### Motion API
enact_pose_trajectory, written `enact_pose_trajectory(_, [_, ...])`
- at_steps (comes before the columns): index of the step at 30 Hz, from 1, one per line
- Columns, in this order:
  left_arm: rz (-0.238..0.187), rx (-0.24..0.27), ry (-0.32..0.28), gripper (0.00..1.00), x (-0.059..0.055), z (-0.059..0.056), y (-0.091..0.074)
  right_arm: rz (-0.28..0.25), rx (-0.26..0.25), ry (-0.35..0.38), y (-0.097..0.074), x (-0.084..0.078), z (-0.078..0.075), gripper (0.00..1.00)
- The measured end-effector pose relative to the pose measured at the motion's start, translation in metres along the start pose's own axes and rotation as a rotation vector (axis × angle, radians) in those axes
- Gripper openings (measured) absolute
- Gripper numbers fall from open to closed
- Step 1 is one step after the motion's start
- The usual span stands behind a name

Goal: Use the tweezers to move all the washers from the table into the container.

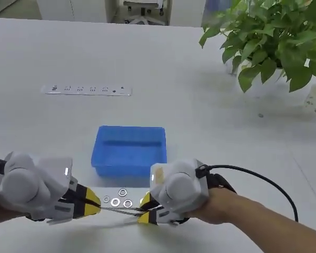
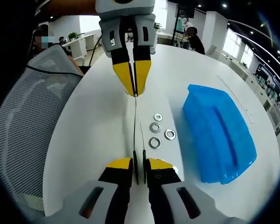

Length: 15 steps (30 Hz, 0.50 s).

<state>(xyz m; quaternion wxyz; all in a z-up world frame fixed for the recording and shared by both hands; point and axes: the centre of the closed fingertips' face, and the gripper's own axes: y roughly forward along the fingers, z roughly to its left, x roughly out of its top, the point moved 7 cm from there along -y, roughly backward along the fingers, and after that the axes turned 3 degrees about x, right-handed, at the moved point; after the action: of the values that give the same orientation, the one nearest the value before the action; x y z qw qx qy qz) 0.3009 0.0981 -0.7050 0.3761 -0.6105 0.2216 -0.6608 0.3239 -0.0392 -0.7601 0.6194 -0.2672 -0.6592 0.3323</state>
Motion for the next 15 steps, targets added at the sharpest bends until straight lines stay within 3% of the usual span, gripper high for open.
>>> enact_pose_trajectory(7, [-0.036,-0.003,-0.013,0.05,0.015,0.000,-0.005,0.005,-0.002,-0.017,-0.002,0.001,0.001,0.12])
enact_pose_trajectory(15, [-0.075,-0.014,0.007,0.05,0.038,0.003,-0.018,-0.026,-0.028,-0.015,-0.008,0.008,0.004,0.11])
